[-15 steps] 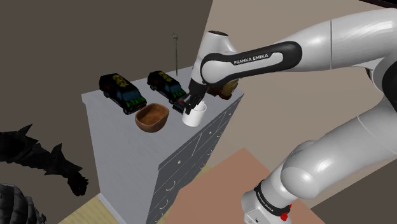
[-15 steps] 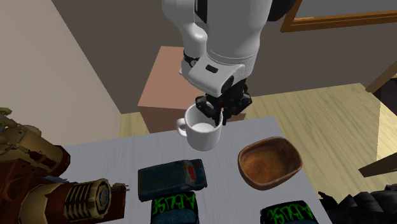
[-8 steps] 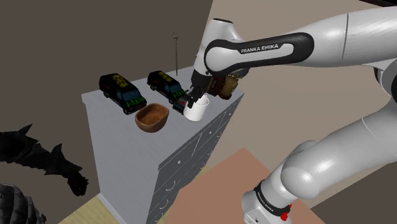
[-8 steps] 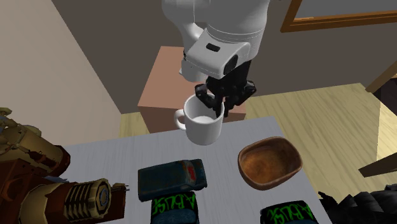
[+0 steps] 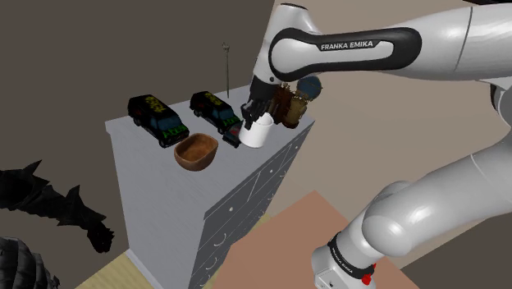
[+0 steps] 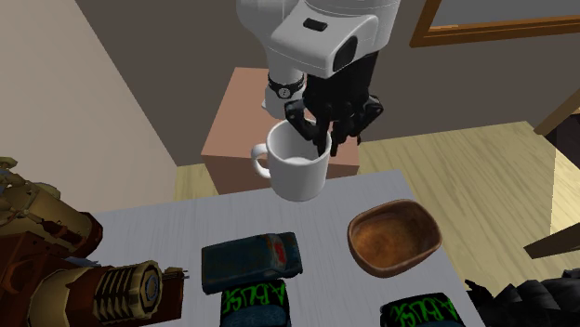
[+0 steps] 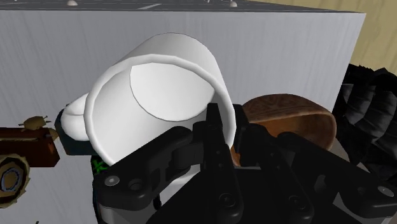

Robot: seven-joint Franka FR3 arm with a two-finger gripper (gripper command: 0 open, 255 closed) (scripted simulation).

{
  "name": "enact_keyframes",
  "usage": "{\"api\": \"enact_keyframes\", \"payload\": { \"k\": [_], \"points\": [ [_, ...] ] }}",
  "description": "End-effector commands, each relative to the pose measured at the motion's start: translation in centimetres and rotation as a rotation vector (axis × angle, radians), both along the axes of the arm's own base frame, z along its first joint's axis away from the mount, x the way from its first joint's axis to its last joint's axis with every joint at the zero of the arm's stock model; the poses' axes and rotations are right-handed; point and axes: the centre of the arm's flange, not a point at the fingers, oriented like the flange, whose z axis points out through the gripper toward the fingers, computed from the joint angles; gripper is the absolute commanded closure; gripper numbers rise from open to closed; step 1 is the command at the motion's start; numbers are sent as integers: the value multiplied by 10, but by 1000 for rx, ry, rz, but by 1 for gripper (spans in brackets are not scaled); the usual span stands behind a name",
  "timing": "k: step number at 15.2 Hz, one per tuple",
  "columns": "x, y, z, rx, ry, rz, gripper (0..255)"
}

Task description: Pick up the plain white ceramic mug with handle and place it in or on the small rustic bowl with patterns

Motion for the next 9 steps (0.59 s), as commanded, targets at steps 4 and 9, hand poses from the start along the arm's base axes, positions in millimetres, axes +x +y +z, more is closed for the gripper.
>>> {"api": "enact_keyframes", "payload": {
  "k": [4,9],
  "points": [
    [-1,0,27,0,0,0,255],
    [10,23,46,0,0,0,255]
  ]
}}
